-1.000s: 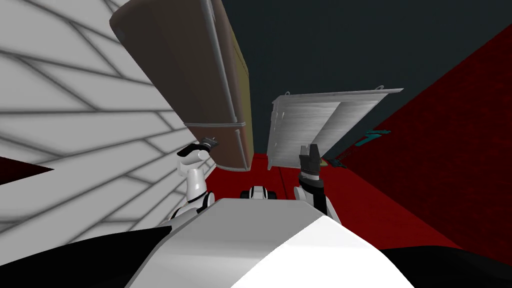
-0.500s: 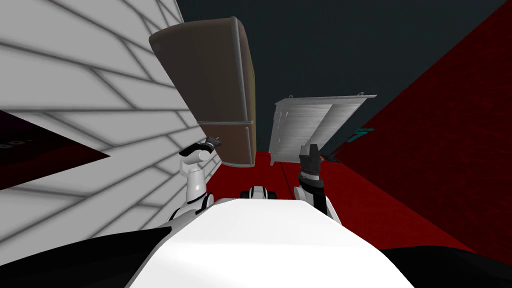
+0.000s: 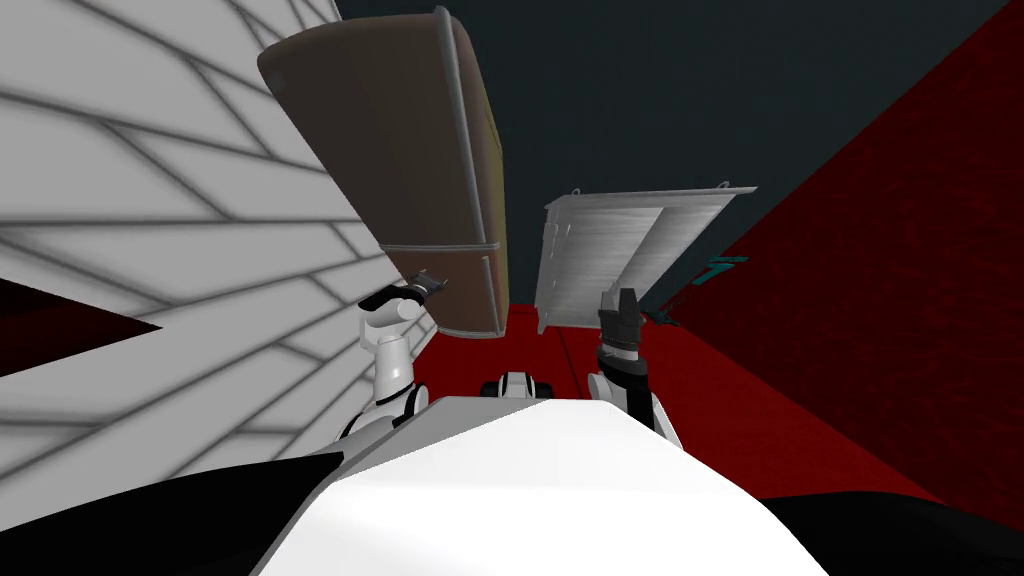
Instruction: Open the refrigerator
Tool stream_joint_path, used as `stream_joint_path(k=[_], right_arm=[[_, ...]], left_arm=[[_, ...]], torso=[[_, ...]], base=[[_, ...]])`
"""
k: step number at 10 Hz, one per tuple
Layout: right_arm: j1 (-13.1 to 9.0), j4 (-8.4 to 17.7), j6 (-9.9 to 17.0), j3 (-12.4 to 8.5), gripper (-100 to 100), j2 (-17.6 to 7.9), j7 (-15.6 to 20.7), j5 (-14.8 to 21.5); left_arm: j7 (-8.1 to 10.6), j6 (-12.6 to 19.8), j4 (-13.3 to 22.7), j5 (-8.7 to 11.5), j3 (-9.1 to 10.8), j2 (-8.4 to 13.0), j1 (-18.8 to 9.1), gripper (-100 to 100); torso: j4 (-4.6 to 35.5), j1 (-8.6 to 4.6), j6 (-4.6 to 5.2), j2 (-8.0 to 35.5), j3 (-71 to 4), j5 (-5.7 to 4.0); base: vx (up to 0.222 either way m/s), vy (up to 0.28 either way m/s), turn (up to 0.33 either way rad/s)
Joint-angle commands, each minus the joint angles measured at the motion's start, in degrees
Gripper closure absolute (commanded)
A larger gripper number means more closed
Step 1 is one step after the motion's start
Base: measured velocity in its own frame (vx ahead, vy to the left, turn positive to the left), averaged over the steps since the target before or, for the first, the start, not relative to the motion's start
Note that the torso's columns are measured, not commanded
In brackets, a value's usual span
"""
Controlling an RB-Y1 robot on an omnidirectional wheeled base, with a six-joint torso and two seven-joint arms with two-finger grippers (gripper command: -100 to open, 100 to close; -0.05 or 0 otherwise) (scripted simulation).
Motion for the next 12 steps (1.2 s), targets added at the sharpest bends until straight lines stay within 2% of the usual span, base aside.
stream_joint_path(k=[1, 10, 12], right_arm=[[0.0, 0.0, 0.0, 0.0, 0, 0.0, 0.0, 0.0], [-0.01, 0.0, 0.0, -0.01, 0, -0.01, 0.0, 0.0], [-0.02, 0.0, 0.0, -0.01, 0, -0.01, 0.0, 0.0]], left_arm=[[0.83, 0.94, 0.61, -0.43, 0.3, -0.11, -0.81, -100], [3.69, 4.19, 2.88, -1.99, 1.41, -0.44, -3.78, -100], [3.73, 4.67, 2.38, -2.1, 1.56, -0.03, -3.93, -100]], torso=[[0.07, 0.04, -0.01, 0.23, 0.15, 0.01], [0.05, 0.07, -0.01, 0.14, 0.09, 0.01], [0.11, 0.3, -0.03, 0.42, 0.25, 0.07]], base=[[0.167, -0.152, -0.029], [0.188, -0.141, -0.032], [0.104, -0.051, -0.018]])
